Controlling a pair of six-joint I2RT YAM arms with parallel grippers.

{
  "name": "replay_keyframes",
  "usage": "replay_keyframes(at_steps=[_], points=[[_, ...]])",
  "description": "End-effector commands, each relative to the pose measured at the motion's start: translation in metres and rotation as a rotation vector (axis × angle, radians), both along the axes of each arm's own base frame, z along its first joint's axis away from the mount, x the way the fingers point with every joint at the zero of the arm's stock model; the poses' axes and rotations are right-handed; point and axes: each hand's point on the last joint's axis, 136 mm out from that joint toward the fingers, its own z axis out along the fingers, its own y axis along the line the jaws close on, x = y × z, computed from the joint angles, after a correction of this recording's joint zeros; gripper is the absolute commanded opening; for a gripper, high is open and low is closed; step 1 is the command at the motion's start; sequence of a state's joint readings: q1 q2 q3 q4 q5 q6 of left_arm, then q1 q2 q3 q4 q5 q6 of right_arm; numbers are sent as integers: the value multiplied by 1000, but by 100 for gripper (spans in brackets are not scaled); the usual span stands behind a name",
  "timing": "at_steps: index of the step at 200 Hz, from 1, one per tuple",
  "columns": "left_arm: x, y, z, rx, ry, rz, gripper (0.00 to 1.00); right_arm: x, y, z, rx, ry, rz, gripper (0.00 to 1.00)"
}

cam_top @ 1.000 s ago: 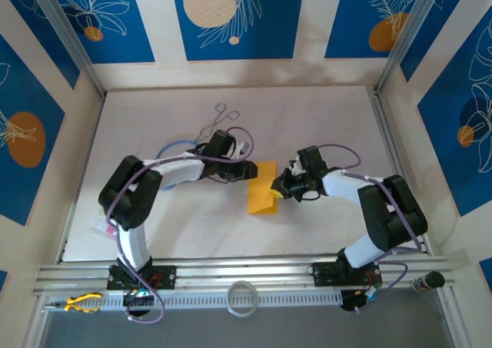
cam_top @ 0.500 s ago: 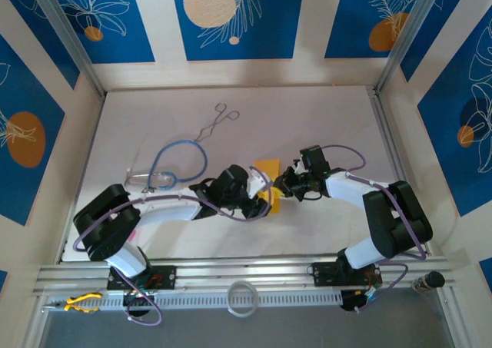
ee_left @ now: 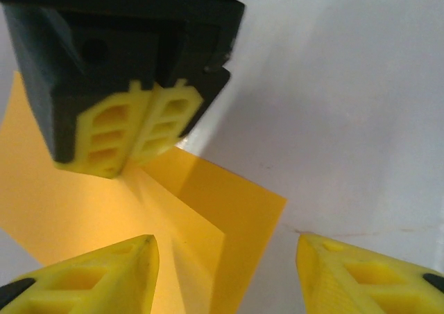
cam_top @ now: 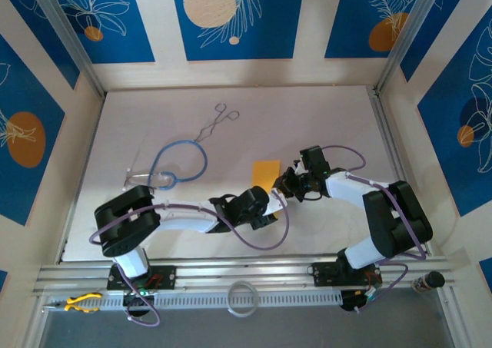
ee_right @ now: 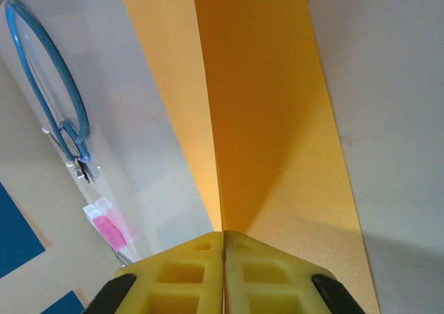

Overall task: Fold a paper plane with a square sheet of paper (pick it up from the middle)
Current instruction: Fold the triangle a second time at the center of the table.

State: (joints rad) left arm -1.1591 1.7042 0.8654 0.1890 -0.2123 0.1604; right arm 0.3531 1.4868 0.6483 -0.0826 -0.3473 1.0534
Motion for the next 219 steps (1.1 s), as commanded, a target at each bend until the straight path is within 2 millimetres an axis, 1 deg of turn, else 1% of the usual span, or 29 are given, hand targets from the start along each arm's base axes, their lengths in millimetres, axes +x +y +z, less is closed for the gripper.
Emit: replay_keyframes(at_steps=[1,27,53,98,128,155,175,190,204,219], points=[[14,-6,13,12,-98,31,53,-1,0,5,2,8,-3,8],[15,-7,11,29,-95,26,44,-1,0,4,2,10,-3,8],[12,-5,8,35,-86,17,31,-1,0,4,1,11,-1,8],[10,-1,7,52,-67,28,19,-1,-1,3,-1,12,-3,8],[14,3,6,92,-38,77,0,-1,-1,3,-2,10,-1,8],[15,4,9,82,-35,96,0,-1,-2,4,-6,6,3,9],[17,4,13,58,-18,113,0,-3,-6,5,-27,2,3,13],[17,4,16,35,24,128,0,-4,-12,7,-52,-12,-2,18],[17,4,17,3,98,135,0,-5,-19,10,-71,-28,-10,23],[18,5,18,-42,194,151,0,-9,-28,14,-87,-42,-25,33]])
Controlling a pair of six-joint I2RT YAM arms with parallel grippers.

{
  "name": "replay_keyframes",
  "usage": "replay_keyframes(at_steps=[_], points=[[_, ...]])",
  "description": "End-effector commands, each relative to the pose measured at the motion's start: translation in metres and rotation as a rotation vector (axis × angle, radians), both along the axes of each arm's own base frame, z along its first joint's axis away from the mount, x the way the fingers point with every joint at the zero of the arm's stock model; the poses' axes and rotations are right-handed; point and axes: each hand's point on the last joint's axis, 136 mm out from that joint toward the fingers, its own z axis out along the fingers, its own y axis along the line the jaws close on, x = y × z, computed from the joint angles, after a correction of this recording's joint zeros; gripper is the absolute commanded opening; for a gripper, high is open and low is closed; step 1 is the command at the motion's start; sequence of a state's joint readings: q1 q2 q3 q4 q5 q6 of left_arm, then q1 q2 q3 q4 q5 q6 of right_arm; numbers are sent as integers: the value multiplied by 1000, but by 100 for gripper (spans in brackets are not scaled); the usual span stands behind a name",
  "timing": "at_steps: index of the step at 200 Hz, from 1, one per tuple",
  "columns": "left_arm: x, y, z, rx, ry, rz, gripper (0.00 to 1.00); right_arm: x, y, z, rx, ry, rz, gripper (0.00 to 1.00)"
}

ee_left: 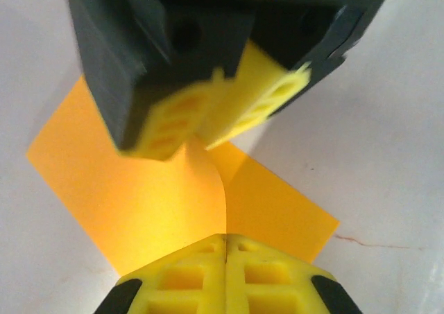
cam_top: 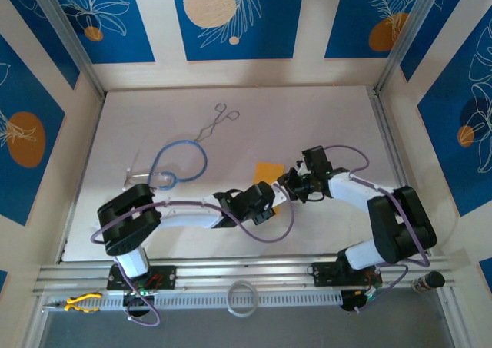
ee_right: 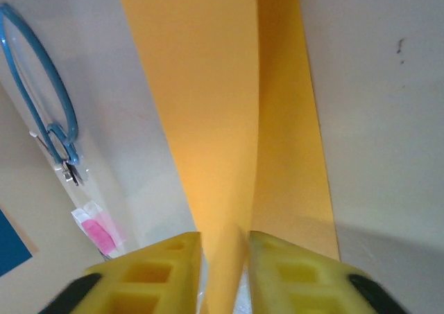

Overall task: Fold a paper plane with a square sheet of paper (pick it up from the middle)
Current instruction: Fold the triangle a second time at the center of the table.

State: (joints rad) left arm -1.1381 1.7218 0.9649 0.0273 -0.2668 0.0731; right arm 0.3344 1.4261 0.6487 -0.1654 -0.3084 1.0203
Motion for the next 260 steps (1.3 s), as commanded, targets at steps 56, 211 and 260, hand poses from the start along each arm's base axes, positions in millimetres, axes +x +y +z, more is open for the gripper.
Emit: replay_keyframes(at_steps=[56,211,260], points=[[5,-5,18,-287,439,85,0,-23,-24,17,-21,-79,-26,33],[19,-10,13,-477,686,246,0,-45,1,-16,-61,-26,1,1],[18,-7,10,-473,690,256,0,-46,1,-33,-97,12,13,0]])
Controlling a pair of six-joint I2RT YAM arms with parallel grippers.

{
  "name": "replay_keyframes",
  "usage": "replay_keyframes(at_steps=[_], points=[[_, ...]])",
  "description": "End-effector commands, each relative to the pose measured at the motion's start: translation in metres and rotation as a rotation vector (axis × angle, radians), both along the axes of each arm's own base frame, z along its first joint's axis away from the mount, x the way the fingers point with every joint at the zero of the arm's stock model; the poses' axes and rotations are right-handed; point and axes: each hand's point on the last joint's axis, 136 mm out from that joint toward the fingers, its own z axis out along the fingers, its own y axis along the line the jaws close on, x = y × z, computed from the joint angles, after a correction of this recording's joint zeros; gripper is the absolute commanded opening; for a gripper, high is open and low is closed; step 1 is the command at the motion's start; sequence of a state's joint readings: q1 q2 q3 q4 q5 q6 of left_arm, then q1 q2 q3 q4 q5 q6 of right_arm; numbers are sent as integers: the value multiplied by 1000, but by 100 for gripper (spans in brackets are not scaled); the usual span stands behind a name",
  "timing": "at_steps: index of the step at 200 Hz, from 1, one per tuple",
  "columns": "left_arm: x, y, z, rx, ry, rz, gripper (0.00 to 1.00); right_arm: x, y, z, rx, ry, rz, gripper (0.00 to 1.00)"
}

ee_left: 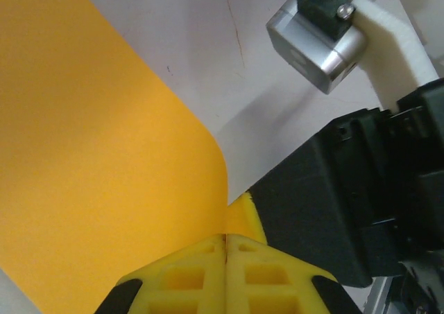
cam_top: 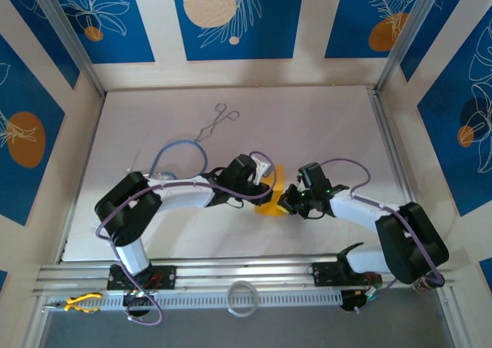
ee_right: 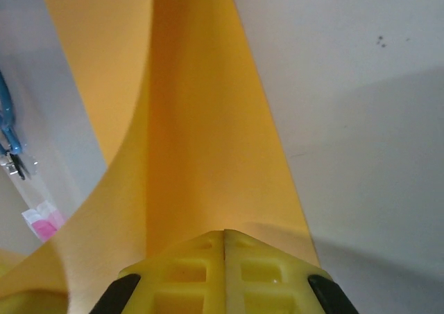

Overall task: Fold a paper plane with a square sheet of paper (pick it up from the middle)
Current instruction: Fold the triangle a second time at the center of the table.

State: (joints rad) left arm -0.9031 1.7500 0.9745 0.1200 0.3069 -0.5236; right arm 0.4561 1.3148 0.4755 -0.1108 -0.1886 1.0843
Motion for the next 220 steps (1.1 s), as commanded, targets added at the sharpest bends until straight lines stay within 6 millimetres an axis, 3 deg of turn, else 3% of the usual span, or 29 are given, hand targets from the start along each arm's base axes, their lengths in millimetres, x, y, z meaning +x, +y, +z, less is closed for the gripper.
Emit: replay_keyframes(at_steps=[1,48,95,220], points=[[2,1,-1,-8,9,8,0,1,1,-5,-17,7,2,1],[6,6,-9,24,10,34,0,-12,-23,-27,-197,77,73,0],[19,9,-12,-23,47,62,0,-11,-32,-28,-240,75,121,0],[40,17,-34,76,5,45,0,-1,-29,-23,-223,71,157,1]])
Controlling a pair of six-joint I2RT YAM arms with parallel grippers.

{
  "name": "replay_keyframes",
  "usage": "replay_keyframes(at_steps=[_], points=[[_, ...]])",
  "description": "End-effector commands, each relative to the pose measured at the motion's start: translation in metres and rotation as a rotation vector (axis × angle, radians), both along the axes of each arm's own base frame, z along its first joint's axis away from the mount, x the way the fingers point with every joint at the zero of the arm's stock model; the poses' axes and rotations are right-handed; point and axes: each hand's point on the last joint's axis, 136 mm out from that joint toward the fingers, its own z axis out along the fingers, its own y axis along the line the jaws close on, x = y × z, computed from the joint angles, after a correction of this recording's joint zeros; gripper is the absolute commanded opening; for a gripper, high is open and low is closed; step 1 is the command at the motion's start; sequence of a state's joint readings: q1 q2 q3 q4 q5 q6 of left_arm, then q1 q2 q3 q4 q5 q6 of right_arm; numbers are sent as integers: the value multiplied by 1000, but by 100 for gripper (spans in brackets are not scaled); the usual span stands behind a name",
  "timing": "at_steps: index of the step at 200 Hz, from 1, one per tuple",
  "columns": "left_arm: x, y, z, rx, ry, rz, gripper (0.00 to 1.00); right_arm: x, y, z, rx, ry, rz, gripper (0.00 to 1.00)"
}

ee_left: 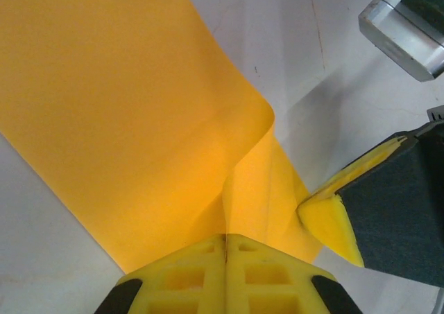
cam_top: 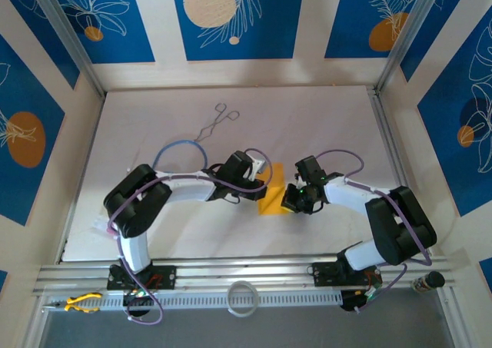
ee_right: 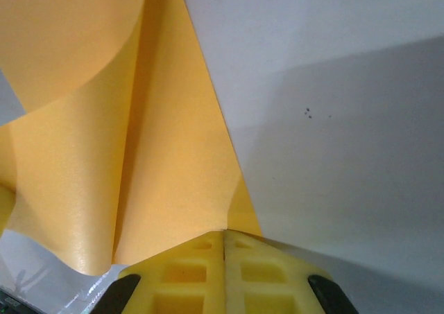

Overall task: Fold a paper plane with a square sheet of paper (pick it up from the middle)
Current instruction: Fold the triangle a second time at the center of the table.

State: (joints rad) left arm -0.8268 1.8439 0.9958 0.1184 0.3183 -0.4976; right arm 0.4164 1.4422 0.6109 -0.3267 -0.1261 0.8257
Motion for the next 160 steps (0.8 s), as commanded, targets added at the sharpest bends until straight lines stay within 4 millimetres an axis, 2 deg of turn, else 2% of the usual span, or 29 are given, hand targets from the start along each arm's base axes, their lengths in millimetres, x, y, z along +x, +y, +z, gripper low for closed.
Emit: replay_keyframes(at_steps=[1,160], points=[[11,0,-1,21,-30,-8,0,-6,-8,-8,-41,42,5,1],[18,7,-19,93,-46,3,1,-7,-7,-8,-41,53,9,1]])
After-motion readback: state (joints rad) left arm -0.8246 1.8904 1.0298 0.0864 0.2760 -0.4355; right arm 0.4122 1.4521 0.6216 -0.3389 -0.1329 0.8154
